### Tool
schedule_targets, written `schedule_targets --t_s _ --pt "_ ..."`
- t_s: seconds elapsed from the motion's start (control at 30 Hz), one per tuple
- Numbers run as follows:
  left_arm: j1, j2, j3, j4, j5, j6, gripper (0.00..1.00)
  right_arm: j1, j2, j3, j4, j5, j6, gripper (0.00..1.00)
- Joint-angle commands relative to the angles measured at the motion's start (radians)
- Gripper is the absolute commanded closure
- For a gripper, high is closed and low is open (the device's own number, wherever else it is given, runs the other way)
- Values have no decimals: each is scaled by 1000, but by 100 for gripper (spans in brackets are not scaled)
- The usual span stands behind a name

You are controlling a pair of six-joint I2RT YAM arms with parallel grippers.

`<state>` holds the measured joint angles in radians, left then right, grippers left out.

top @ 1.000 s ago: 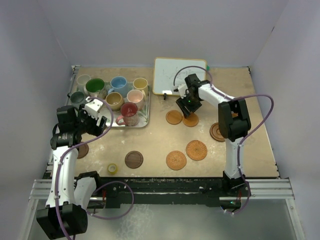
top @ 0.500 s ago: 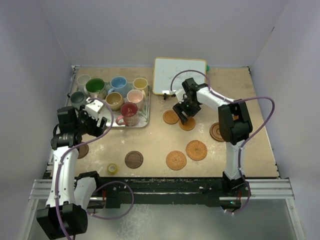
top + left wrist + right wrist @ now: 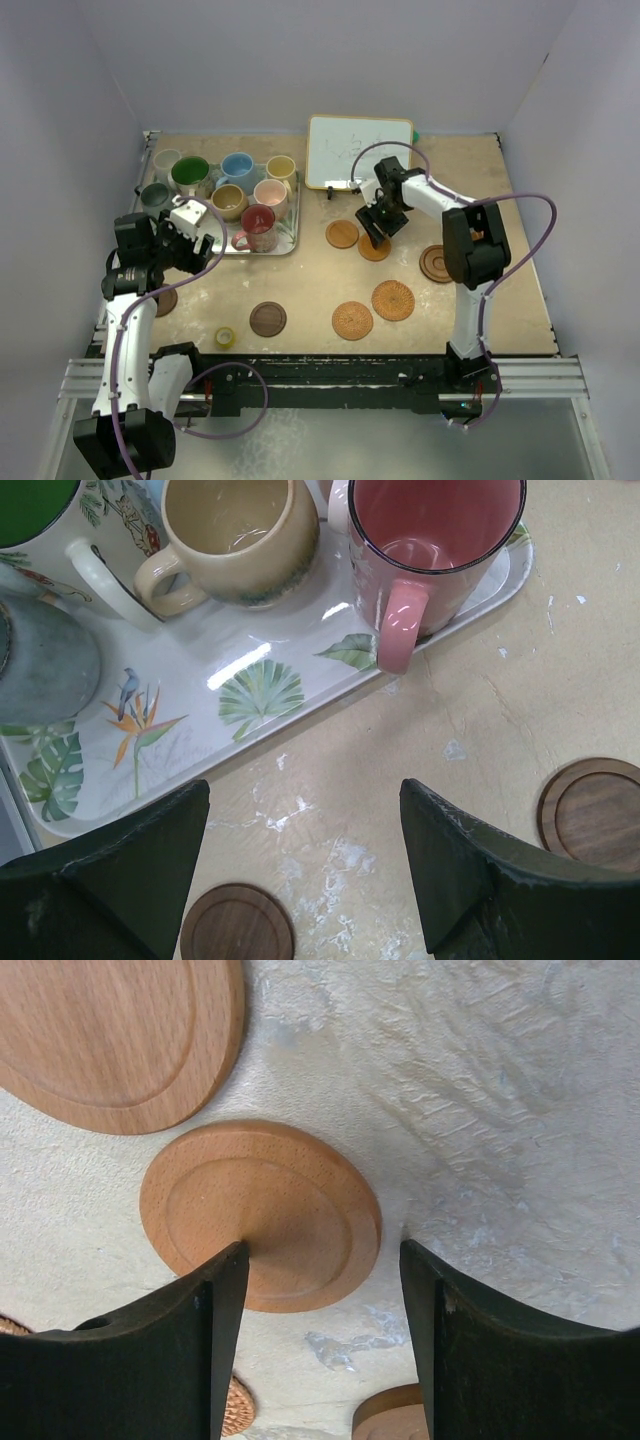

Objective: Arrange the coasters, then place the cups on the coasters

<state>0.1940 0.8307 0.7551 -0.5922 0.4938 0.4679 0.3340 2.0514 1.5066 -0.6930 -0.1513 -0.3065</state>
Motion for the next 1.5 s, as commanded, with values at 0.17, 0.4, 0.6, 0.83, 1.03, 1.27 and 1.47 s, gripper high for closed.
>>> schedule_targets --t_s 0.17,0.4,0.6,0.83,1.03,1.27,1.47 --pt "-6 -17 3 59 -27 -3 26 48 -46 -113 48 -30 27 38" --pt "-6 -38 1 59 -30 -8 26 99 -71 -170 78 -25 50 40" --pt "-5 -47 -1 59 -34 -8 26 154 -88 -175 104 -24 68 41" --pt "-5 -54 0 63 -30 -11 26 195 -81 -153 122 -8 102 41" --pt "-5 -49 -2 66 -26 -12 26 231 -69 -121 142 -2 115 41" --pt "-5 -53 -3 61 -30 -10 26 260 -20 -54 127 -21 122 42" --pt "-5 -53 -3 57 -32 -6 26 268 -7 -17 100 -46 109 42"
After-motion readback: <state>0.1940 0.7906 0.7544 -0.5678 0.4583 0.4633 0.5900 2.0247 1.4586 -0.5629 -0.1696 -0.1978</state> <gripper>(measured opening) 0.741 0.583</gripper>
